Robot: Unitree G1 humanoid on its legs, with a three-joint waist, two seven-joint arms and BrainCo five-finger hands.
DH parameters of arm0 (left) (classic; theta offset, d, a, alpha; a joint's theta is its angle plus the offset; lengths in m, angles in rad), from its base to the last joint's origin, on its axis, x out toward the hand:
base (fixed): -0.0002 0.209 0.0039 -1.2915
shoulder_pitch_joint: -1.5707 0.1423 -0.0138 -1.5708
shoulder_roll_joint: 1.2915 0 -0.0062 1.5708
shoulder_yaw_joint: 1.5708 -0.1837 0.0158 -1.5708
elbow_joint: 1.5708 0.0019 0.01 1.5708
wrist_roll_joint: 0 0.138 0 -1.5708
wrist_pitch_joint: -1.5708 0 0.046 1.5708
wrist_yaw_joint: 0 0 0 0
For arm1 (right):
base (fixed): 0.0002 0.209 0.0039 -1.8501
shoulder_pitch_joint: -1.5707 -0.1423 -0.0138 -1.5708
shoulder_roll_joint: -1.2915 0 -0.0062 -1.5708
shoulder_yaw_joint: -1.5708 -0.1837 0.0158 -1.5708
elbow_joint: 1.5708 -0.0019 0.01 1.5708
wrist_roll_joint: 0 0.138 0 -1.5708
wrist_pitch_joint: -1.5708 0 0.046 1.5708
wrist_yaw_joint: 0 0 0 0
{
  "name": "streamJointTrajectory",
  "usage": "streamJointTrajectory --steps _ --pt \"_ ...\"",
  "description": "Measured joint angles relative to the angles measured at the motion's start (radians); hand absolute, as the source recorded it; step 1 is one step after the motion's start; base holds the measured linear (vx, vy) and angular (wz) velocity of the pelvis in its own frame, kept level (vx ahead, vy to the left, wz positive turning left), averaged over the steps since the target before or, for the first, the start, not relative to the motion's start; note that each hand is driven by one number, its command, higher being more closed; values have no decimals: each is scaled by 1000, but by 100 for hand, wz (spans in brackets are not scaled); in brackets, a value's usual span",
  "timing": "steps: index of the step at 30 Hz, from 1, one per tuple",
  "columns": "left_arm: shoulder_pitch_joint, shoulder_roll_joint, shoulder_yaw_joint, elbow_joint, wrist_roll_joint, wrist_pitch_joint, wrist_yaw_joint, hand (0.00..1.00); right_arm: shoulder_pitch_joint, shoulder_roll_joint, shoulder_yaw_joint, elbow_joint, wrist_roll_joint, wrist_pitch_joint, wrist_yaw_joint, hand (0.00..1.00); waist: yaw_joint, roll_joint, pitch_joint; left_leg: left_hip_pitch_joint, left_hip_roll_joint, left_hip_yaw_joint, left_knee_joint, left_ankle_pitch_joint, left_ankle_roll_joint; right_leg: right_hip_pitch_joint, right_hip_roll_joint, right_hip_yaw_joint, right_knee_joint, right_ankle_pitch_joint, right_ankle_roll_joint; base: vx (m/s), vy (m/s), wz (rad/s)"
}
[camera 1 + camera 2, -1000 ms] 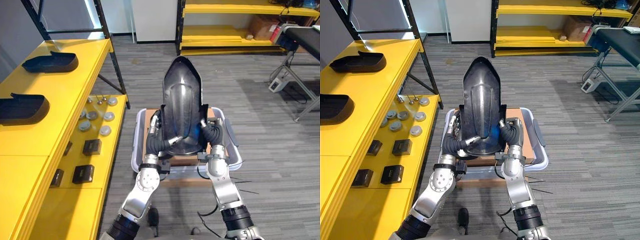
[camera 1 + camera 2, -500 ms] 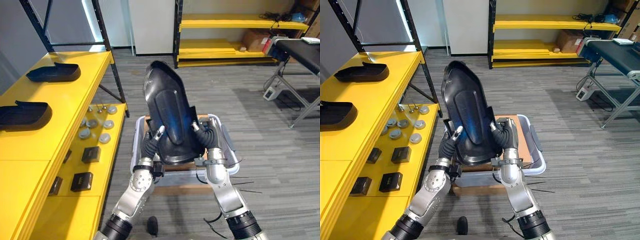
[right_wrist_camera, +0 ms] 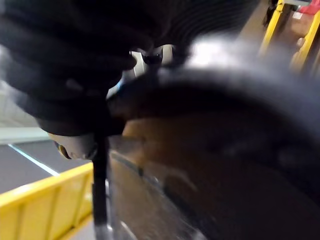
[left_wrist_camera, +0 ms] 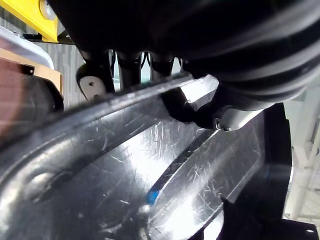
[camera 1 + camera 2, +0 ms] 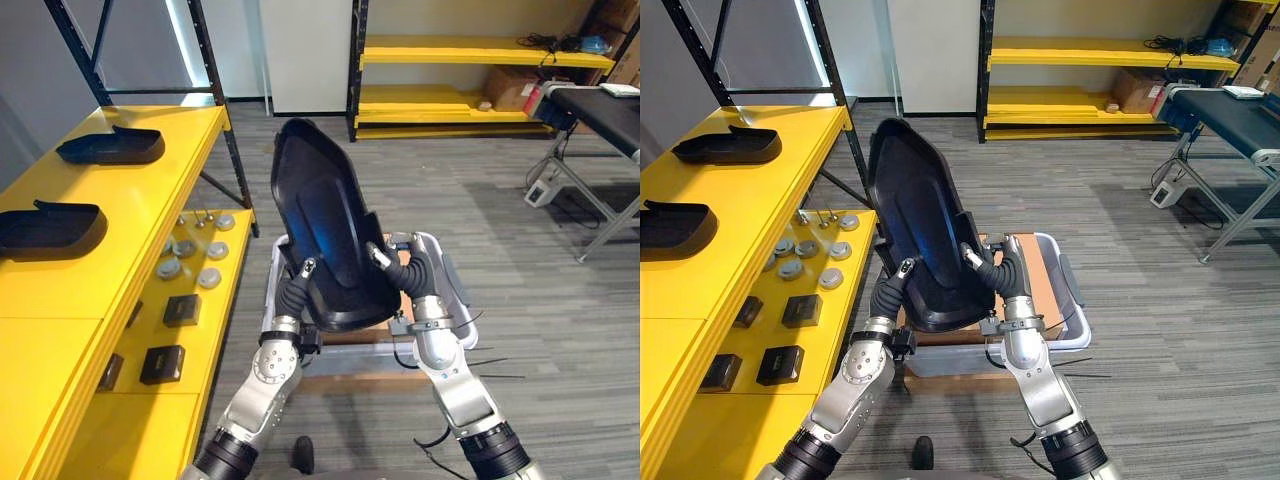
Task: Walk over and take plastic housings, then place them on the shelf
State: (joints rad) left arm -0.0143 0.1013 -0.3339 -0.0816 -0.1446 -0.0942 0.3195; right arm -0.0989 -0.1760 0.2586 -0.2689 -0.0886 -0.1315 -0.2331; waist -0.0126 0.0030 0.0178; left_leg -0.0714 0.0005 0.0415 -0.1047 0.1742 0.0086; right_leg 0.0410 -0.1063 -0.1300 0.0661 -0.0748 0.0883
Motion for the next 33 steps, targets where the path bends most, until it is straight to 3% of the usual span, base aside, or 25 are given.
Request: streamJointTrajectory --steps 6,12,16,19,23,28,33 --pt "123 -2 98 13 119 44 -33 100 -98 24 -226 -153 272 -174 20 0 -4 10 -9 6 2 4 0 -1 0 5 1 1 -1 -2 -3 0 0 0" --pt "176 -29 181 11 118 46 -37 100 -44 56 -462 -98 449 -193 13 0 -2 10 -9 2 -1 5 0 -1 0 5 -2 -2 -7 -2 -3 0 0 0" --pt "208 -43 223 -6 117 46 -38 100 32 58 -638 39 487 -200 -30 0 -8 10 -10 -4 -1 2 0 -1 0 5 -1 -5 -18 0 -3 0 0 1" --pt "244 -52 262 -44 117 45 -39 100 123 58 -718 242 491 -183 -55 0 -27 11 -10 -10 -1 -5 0 -1 0 4 1 -11 -21 1 -6 10 -10 7" --pt "280 -65 286 -116 114 30 -59 100 254 58 -780 619 482 -89 -45 0 -28 19 -9 -21 -1 -13 0 -2 -2 6 2 -29 -32 0 -7 36 -31 8" --pt "307 -63 281 -153 75 6 -108 100 338 77 -749 996 403 1 80 0 -27 19 -1 -9 -1 -20 0 -8 -9 30 2 -38 -29 -2 -1 37 -25 6" --pt "348 -75 279 -209 53 -5 -128 100 368 135 -652 1129 325 39 116 0 -20 10 47 -9 -11 -72 9 -14 -7 26 -7 -94 69 -64 1 -21 -36 38"
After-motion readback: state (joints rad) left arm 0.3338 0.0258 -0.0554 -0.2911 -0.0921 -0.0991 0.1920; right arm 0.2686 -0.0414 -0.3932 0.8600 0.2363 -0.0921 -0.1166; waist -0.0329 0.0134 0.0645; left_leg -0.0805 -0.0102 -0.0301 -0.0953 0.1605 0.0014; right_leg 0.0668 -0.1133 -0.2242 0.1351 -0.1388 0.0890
